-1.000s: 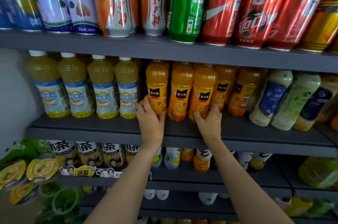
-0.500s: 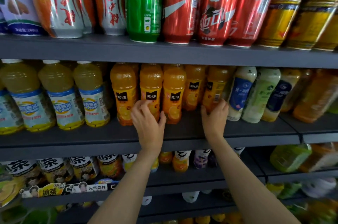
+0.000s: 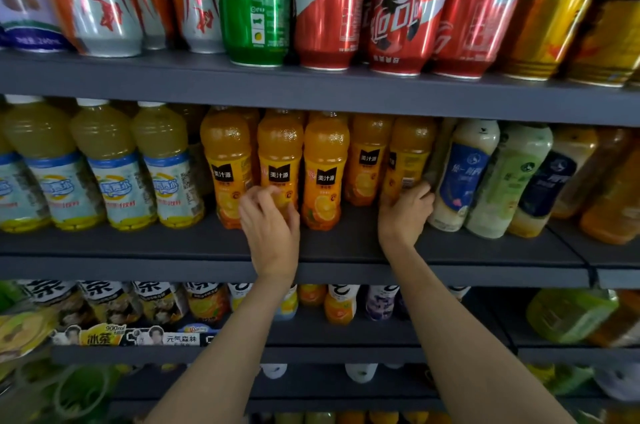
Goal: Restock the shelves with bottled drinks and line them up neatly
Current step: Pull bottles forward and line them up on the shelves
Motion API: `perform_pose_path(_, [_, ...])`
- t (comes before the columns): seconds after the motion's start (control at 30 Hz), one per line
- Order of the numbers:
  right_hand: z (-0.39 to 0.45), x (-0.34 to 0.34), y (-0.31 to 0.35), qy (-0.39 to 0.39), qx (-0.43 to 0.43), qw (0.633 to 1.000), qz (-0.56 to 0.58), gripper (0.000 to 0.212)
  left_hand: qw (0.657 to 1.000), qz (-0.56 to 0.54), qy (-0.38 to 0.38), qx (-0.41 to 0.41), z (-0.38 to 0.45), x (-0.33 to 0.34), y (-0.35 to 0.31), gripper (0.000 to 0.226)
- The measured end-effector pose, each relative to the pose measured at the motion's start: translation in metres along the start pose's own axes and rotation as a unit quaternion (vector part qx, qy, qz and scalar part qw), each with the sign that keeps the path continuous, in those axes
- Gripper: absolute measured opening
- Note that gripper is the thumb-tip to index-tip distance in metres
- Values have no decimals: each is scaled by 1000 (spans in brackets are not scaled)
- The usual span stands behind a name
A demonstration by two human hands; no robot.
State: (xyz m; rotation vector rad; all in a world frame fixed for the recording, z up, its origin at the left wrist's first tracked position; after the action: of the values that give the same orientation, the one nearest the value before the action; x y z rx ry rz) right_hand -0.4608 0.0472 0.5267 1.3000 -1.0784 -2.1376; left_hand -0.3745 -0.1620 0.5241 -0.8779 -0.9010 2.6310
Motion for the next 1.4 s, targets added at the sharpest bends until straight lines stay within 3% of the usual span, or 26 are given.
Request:
perform_pose_path(0.17, [-27,-7,-3,-2,-42,999,0,65,998,0,-10,55,-10,-2,-14,32])
perform_pose_path(0.37, [-38,4,3,152,-164,973,54,73,995,37,90,-10,-26,31,-35,72])
perform_pose_path(0.77, [-14,11,-3,323,-122,923,170,78,993,34,84,-72,-25,34,-39,67])
perform_pose_path(0.87, [-13,13,-3,319,-99,923,192,82,993,32,86,-72,-26,35,-39,68])
perform_pose_path(1.0, [-15,15,-2,241,-109,959,101,84,993,30,88,-76,-26,35,-39,68])
perform_pose_path(1.1, [-16,17,-1,268,-120,952,93,77,993,29,90,-75,-25,35,-39,67])
perform_pose_path(1.23, [-14,12,-5,317,-105,929,162,73,992,30,94,-75,-26,35,-40,67])
perform_pose_path(1.4, [-25,10,-2,218,-138,964,59,84,992,-8,91,-83,-26,27,-42,63])
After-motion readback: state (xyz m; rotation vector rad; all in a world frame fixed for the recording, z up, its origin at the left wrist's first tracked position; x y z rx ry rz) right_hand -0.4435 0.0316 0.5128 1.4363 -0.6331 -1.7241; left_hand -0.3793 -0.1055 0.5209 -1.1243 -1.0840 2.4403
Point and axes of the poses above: each hand's wrist, its own z-axis towards the middle knuckle, its own x-axis out of the palm, y = z × x, the point moved 6 cm from there along z, towards the middle knuckle, and after that the axes turned 4 degrees about y, right-handed, at the moved point
